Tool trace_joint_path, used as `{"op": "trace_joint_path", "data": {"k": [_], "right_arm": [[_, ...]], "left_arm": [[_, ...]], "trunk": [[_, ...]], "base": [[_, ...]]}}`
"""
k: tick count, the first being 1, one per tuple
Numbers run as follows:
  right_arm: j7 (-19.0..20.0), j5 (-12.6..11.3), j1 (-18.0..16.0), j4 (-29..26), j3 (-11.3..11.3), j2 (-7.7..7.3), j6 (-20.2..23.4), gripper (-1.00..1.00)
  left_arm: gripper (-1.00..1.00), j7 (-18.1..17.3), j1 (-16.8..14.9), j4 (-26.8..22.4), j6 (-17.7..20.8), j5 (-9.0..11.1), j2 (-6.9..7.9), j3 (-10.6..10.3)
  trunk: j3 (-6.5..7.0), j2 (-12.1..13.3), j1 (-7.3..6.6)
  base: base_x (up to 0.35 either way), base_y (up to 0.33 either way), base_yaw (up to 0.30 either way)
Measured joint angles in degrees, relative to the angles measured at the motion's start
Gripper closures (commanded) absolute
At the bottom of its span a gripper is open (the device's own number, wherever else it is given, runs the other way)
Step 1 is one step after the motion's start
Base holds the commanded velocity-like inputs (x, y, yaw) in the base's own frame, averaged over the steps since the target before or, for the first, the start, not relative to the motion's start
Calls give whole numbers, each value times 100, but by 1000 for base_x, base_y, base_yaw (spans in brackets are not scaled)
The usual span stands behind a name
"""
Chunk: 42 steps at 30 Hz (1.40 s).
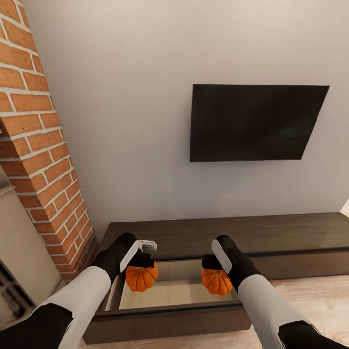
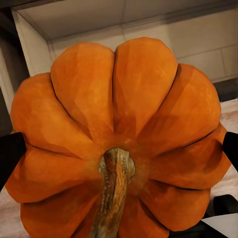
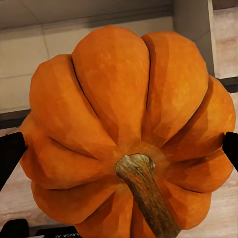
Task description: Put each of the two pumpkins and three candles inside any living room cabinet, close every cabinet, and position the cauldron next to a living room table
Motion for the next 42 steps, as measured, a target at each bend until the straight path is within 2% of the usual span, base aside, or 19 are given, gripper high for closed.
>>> {"op": "trace_joint_path", "data": {"k": [42], "right_arm": [[1,2,0,9,36,9,-7,100]], "left_arm": [[100,-19,0,-5,2,10,-5,5]], "trunk": [[0,0,1]], "base": [[15,-3,0]]}}
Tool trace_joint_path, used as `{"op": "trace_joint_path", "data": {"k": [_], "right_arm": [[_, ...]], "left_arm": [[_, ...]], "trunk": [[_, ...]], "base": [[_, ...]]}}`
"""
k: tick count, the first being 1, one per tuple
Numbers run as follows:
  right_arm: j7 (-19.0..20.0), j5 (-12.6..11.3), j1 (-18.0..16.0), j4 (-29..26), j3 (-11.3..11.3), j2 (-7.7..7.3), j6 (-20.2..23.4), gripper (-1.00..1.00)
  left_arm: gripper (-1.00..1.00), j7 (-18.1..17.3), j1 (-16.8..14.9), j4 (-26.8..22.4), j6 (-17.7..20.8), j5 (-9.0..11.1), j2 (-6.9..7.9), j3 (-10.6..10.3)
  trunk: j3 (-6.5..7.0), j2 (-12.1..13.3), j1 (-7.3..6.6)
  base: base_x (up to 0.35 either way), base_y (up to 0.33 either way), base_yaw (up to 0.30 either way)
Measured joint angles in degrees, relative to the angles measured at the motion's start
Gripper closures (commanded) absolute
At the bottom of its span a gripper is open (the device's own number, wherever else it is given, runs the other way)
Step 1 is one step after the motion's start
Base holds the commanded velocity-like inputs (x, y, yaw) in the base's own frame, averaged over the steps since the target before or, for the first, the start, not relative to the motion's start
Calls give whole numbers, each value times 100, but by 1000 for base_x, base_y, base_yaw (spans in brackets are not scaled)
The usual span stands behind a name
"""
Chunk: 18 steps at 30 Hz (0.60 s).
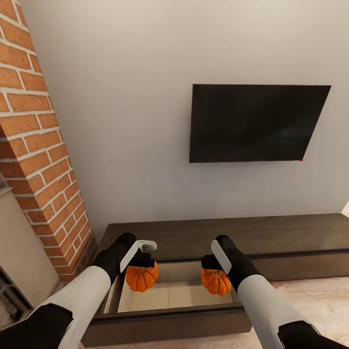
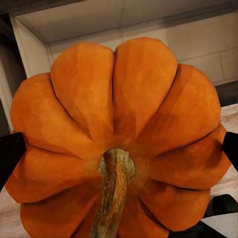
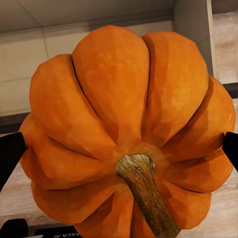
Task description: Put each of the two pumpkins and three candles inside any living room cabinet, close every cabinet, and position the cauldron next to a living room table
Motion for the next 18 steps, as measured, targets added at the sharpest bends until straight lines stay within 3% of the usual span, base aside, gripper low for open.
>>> {"op": "trace_joint_path", "data": {"k": [18], "right_arm": [[0,3,0,-8,0,32,1,100]], "left_arm": [[100,-10,1,8,6,-3,-2,0]], "trunk": [[-305,-680,373]], "base": [[0,0,0]]}}
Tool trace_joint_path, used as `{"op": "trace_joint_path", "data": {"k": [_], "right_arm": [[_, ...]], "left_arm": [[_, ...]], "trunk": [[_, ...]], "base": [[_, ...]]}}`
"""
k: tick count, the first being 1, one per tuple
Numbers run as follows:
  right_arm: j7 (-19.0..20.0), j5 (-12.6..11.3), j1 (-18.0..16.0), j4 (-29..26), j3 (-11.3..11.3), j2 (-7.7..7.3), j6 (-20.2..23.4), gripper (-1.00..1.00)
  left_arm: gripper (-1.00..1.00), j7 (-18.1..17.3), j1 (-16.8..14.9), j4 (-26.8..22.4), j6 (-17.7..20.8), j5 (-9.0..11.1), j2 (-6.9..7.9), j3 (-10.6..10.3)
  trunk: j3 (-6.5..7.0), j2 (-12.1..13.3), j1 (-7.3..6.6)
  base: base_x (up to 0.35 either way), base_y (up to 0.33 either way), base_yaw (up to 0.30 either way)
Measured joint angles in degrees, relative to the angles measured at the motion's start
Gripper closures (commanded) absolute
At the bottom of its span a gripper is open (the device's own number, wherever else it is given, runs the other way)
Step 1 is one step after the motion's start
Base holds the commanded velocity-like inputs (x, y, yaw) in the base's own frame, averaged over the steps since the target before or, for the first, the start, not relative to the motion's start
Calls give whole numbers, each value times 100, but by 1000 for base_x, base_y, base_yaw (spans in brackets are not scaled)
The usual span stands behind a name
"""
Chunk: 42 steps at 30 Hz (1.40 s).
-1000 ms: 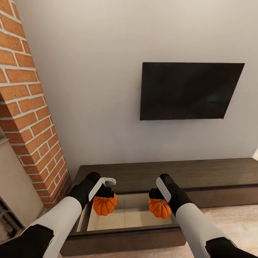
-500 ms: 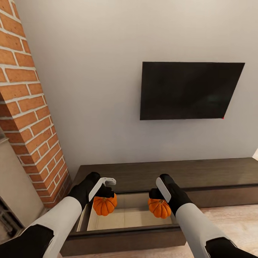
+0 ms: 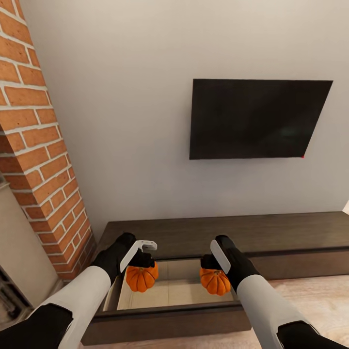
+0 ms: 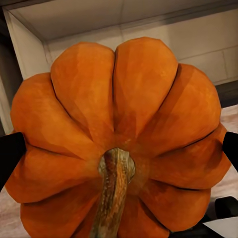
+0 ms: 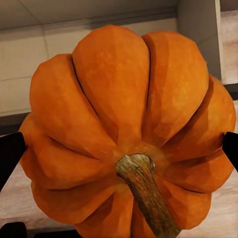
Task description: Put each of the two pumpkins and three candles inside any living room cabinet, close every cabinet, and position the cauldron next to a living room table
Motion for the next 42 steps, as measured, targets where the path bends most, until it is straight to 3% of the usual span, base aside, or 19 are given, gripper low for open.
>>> {"op": "trace_joint_path", "data": {"k": [14,22,37,42], "right_arm": [[0,-1,0,0,0,3,0,100],[7,-2,0,0,0,3,2,100],[18,-5,0,0,1,9,1,100],[19,-1,-1,0,8,5,1,100]], "left_arm": [[100,32,0,1,1,2,14,1],[100,-9,0,362,2,4,7,8],[100,-19,-1,405,-3,4,6,10],[100,-16,-1,401,-46,11,6,10]], "trunk": [[-252,-562,308],[-395,-883,483],[-665,-1485,813],[-665,-1486,814]], "base": [[0,0,0],[0,0,0],[0,0,0],[0,0,0]]}}
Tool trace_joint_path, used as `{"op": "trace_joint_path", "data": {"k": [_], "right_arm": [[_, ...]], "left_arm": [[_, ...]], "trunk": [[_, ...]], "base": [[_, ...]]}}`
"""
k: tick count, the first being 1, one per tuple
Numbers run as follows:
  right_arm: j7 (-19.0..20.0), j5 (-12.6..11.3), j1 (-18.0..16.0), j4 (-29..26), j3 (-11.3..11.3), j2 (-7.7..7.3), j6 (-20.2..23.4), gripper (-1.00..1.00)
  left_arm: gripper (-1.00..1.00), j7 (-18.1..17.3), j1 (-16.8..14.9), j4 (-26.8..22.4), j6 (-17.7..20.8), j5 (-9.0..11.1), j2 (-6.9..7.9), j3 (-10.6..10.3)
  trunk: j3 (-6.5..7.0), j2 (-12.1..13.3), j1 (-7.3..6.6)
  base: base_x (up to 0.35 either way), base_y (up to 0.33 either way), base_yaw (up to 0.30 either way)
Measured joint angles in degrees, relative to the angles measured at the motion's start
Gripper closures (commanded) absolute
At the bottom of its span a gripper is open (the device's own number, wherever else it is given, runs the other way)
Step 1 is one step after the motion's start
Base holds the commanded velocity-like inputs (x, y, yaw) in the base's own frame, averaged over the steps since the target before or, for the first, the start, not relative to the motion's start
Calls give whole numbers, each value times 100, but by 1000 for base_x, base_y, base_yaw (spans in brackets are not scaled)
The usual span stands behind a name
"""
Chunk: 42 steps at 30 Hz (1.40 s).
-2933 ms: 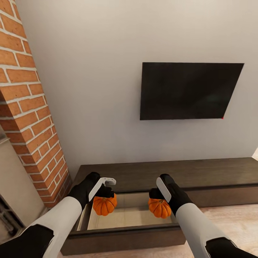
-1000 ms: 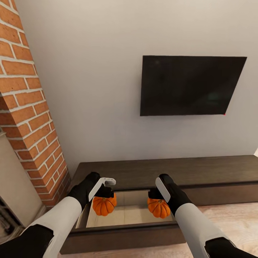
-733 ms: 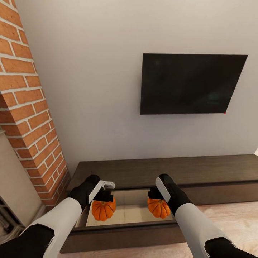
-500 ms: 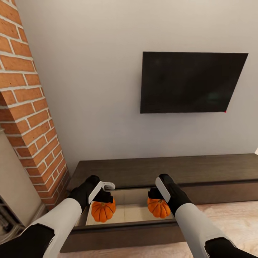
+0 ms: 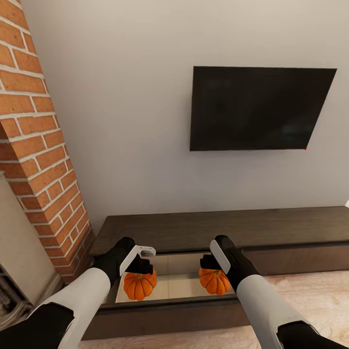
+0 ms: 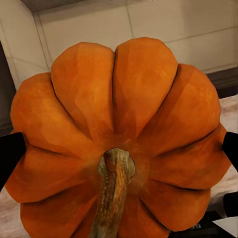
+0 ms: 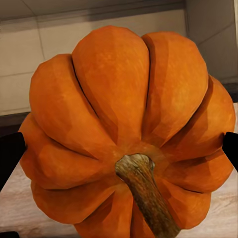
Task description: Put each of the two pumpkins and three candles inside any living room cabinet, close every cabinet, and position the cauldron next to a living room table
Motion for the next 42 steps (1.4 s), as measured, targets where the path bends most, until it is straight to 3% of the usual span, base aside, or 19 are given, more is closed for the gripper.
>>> {"op": "trace_joint_path", "data": {"k": [42], "right_arm": [[7,-3,0,0,1,7,-1,100]], "left_arm": [[100,8,0,-33,-26,11,0,-1]], "trunk": [[0,0,0]], "base": [[61,0,0]]}}
